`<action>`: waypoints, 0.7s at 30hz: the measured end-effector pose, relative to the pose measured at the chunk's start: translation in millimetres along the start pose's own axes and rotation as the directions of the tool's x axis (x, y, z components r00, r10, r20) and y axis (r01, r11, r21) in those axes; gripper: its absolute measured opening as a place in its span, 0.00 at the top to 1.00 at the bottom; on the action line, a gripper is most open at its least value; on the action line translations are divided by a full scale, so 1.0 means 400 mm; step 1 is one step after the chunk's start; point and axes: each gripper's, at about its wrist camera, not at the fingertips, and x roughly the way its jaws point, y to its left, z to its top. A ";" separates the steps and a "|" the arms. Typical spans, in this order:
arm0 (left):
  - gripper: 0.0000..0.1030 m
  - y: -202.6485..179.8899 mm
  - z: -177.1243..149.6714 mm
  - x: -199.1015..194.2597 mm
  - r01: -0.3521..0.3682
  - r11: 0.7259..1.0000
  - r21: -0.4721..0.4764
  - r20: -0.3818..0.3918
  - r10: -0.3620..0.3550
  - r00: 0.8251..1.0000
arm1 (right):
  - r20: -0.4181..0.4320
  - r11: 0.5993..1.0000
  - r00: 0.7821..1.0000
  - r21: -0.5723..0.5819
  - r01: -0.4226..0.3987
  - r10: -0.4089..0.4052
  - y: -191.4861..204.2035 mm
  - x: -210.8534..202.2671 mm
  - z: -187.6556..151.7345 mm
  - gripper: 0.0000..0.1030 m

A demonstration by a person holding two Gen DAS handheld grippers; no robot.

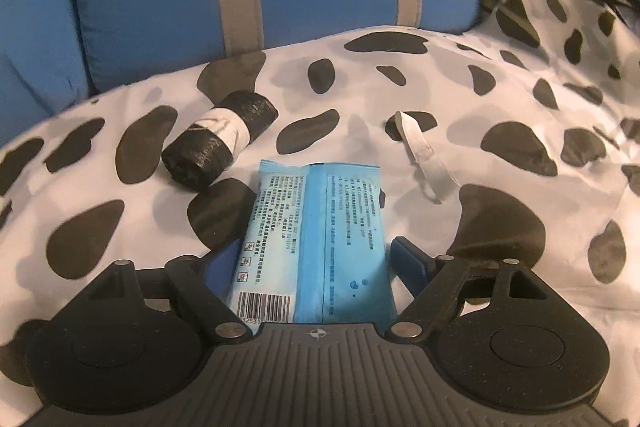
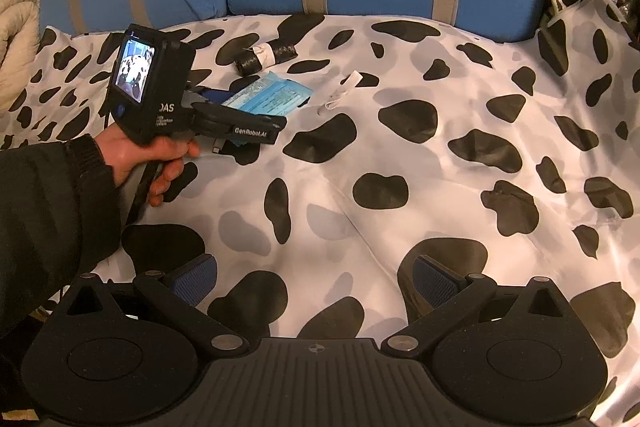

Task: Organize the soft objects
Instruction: 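Grasp the blue packet with the left gripper, then grasp the white strap with the right gripper while the left holds the blue packet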

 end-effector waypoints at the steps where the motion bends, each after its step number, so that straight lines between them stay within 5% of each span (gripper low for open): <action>1: 0.23 -0.004 0.000 0.000 -0.005 1.000 0.002 0.000 0.005 1.000 | -0.002 1.000 1.000 -0.001 0.000 0.000 -0.002 0.002 0.000 0.00; 8: 0.38 -0.016 0.008 -0.015 -0.011 1.000 0.024 -0.020 0.012 1.000 | -0.006 1.000 1.000 0.008 0.007 -0.007 -0.006 0.002 -0.002 0.00; 21: 0.39 -0.021 0.014 -0.143 -0.055 0.998 0.005 0.012 0.055 0.998 | 0.031 0.999 0.998 0.003 0.045 -0.045 0.002 0.017 0.008 0.00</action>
